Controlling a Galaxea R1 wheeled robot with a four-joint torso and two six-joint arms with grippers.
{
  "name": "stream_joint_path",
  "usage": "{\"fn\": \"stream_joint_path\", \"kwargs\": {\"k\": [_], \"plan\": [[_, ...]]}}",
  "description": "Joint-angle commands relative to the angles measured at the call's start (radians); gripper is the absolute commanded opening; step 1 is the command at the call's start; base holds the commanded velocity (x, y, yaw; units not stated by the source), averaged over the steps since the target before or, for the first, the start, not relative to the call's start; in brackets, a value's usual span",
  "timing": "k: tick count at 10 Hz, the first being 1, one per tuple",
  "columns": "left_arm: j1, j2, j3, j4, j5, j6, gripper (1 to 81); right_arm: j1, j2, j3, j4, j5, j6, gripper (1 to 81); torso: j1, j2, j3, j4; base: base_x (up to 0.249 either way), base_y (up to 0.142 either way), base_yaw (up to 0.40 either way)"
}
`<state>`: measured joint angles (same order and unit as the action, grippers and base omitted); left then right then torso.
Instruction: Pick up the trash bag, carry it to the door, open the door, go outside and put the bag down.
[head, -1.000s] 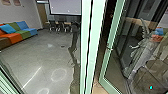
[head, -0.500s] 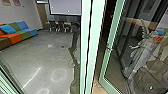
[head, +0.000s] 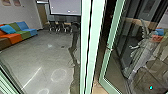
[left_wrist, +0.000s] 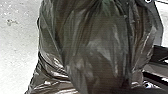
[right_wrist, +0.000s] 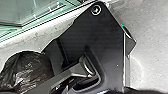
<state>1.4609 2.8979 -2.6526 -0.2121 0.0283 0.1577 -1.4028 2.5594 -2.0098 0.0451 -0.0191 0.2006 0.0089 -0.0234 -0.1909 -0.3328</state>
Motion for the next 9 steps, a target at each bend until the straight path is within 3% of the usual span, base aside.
{"fn": "stream_joint_path", "kwargs": {"k": [1,3,4,5,6,7,8,9], "plan": [[-0.029,-0.002,0.0,0.019,0.07,0.005,1.0,-0.005,0.144,-0.198,0.039,-0.051,-0.073,81.1,0.0,0.0,0.0,0.0,0.0,0.0,0.0],[-0.032,0.002,0.0,0.028,0.07,0.006,1.0,-0.008,0.198,-0.256,0.027,-0.074,-0.086,81.1,0.0,0.0,0.0,0.0,0.0,0.0,0.0],[-0.032,0.003,0.0,0.033,0.07,0.006,1.0,-0.008,0.199,-0.256,0.03,-0.074,-0.086,81.1,0.0,0.0,0.0,0.062,0.0,0.0,0.0],[-0.033,0.003,0.0,0.033,0.07,0.005,1.0,-0.008,0.201,-0.257,0.033,-0.073,-0.086,81.1,0.0,0.0,0.0,0.1,0.0,0.0,0.0],[-0.035,0.003,0.0,0.034,0.07,0.005,1.0,-0.006,0.202,-0.259,0.036,-0.074,-0.084,81.1,0.0,0.0,0.0,0.115,0.0,0.0,0.0],[-0.035,0.002,-0.001,0.034,0.07,0.006,1.0,-0.003,0.207,-0.26,0.035,-0.074,-0.084,81.1,0.0,0.0,-0.029,0.144,0.0,0.0,0.0],[-0.035,0.003,-0.003,0.034,0.07,0.005,1.0,-0.002,0.21,-0.26,0.038,-0.073,-0.084,81.1,0.0,0.0,-0.003,0.081,0.0,0.0,0.0],[-0.035,0.003,-0.004,0.034,0.07,0.005,1.0,-0.002,0.213,-0.262,0.03,-0.073,-0.084,81.1,-0.001,0.0,-0.007,0.112,0.0,0.0,0.0]]}}
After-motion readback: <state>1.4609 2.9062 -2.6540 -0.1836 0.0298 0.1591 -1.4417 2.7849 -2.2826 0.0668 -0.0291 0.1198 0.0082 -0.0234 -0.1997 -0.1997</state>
